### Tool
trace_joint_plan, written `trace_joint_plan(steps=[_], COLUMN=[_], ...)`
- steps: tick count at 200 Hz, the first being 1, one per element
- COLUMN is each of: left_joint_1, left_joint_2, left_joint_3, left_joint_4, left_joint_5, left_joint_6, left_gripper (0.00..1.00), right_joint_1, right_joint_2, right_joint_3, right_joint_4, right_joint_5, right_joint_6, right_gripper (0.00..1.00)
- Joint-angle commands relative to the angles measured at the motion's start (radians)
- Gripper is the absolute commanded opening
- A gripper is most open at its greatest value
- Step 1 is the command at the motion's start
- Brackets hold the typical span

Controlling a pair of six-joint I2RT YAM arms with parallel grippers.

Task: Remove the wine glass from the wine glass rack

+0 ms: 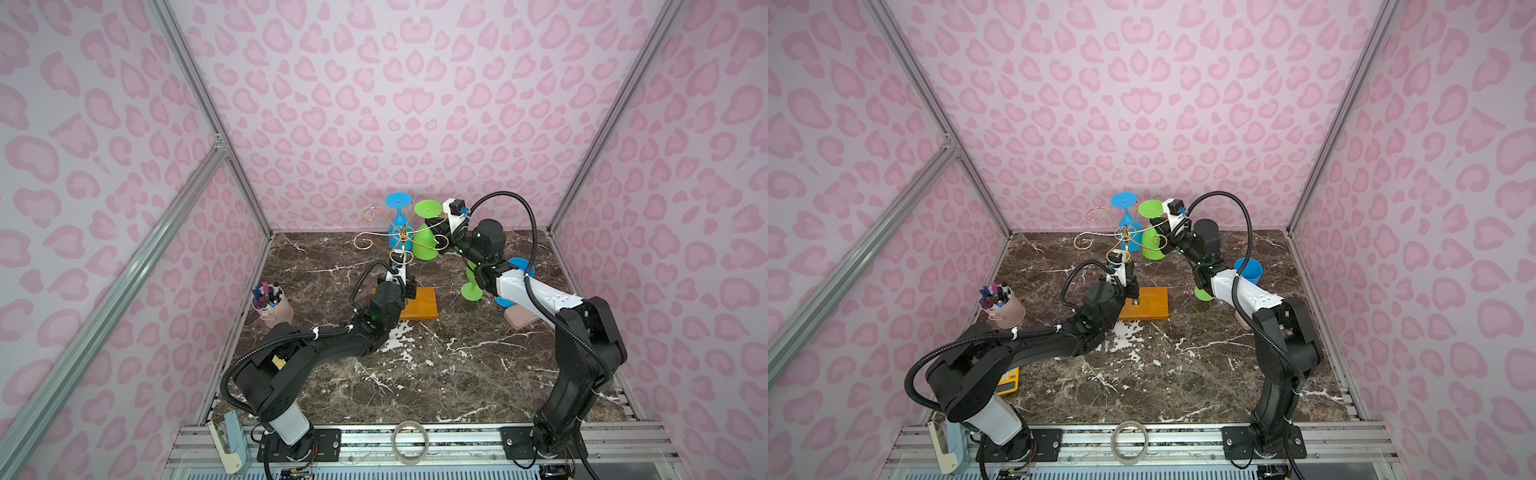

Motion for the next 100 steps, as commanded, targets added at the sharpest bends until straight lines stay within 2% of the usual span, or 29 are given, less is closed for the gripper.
trace_joint_plan(steps=[1, 100], left_joint_1=[-0.002, -0.002], left_joint_2=[0.0, 0.001], left_joint_3=[0.015, 0.019], left_joint_4=[0.016, 0.006], left_joint_5=[0.044, 0.049], left_joint_6=[-0.055, -0.055], left_gripper=[0.04, 0.03], right_joint_1=[-0.005, -0.052], right_joint_2=[0.018, -0.003], right_joint_3=[0.012, -0.017], right_joint_4=[-0.02, -0.016], right_joint_5=[0.006, 0.026], right_joint_6=[0.009, 0.002], right_gripper=[0.0, 0.0])
